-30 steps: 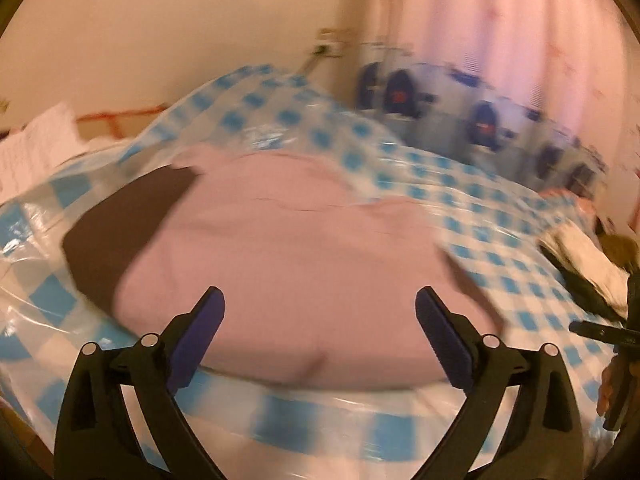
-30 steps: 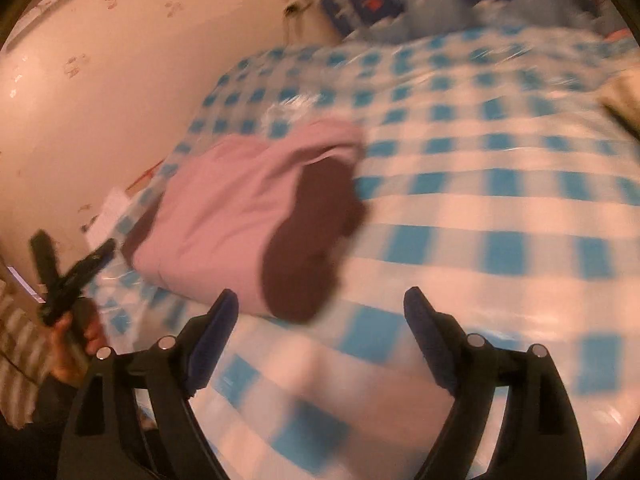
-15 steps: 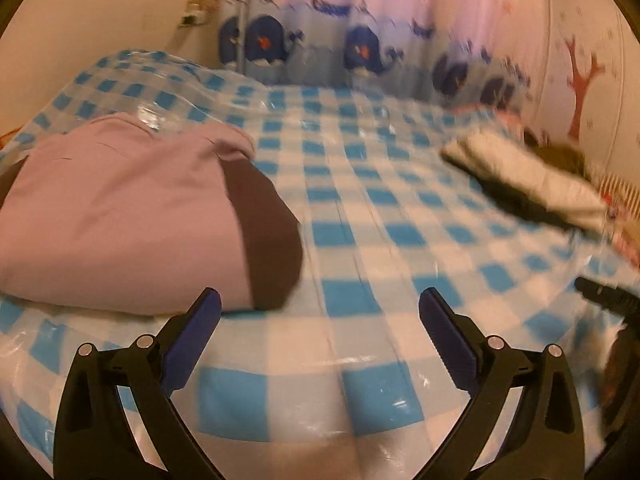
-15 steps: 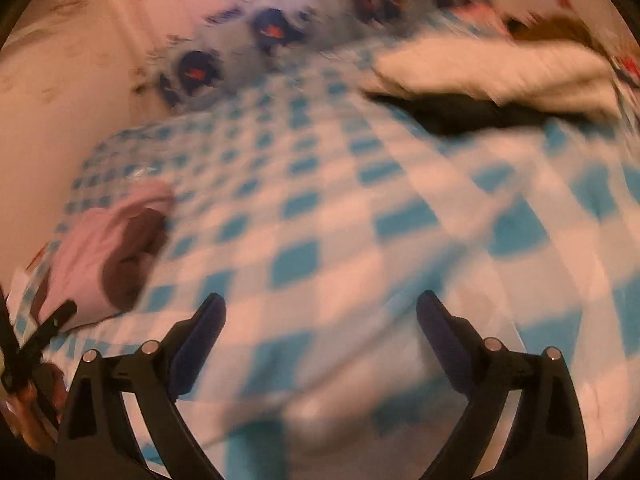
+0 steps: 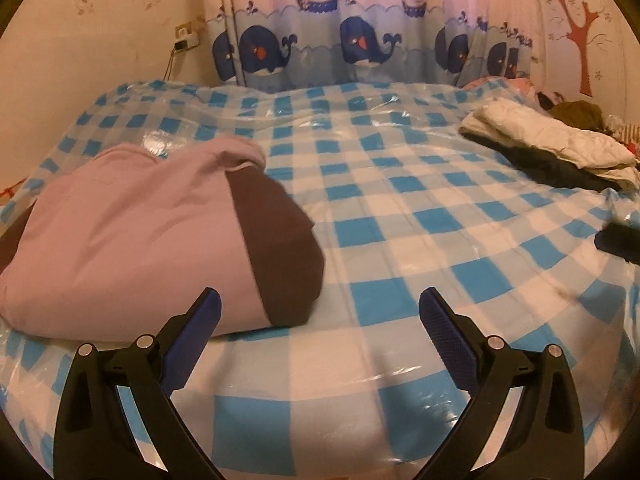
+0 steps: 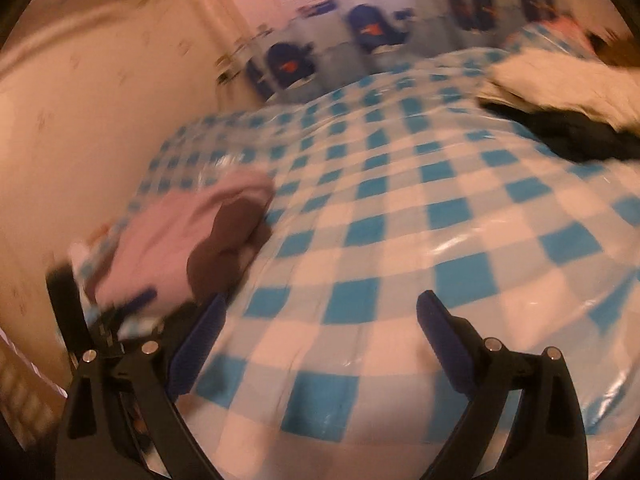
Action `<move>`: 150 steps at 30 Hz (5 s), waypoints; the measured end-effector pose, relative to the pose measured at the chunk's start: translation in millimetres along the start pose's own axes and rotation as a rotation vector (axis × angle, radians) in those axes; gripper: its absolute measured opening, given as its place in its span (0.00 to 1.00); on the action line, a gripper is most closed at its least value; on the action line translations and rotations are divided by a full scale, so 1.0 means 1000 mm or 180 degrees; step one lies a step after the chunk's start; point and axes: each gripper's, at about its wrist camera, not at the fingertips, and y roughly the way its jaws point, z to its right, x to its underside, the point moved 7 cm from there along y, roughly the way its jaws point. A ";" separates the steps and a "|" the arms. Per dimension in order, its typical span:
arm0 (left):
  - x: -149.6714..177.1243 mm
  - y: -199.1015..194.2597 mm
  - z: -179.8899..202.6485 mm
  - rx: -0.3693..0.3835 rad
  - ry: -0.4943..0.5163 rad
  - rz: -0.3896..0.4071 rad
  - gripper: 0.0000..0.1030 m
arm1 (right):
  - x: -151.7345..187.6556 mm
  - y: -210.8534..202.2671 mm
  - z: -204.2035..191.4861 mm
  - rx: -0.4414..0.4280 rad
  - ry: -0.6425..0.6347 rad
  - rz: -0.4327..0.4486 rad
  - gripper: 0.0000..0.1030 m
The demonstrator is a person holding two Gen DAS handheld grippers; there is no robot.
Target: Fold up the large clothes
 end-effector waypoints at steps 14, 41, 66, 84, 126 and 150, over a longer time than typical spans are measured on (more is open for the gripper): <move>-0.001 -0.003 0.002 -0.0010 0.0021 -0.0036 0.93 | 0.017 0.009 -0.029 0.0354 -0.0776 0.0093 0.90; 0.000 -0.006 0.011 0.0050 0.0053 -0.0080 0.93 | 0.005 0.002 -0.016 0.0478 -0.0636 0.0174 0.90; 0.007 -0.005 0.022 0.0094 0.0086 -0.0116 0.93 | 0.000 -0.001 -0.013 0.0450 -0.0570 0.0223 0.92; 0.010 0.002 0.020 0.0397 -0.0191 -0.0260 0.93 | -0.039 -0.040 0.037 0.0515 -0.0100 0.0557 0.92; -0.019 0.005 -0.014 0.0054 -0.0375 -0.0077 0.93 | -0.033 0.041 -0.040 0.0255 -0.0365 0.0385 0.92; 0.003 -0.105 -0.218 -0.1184 -0.1188 -0.0016 0.93 | 0.019 0.055 -0.205 -0.0372 -0.1280 -0.0171 0.93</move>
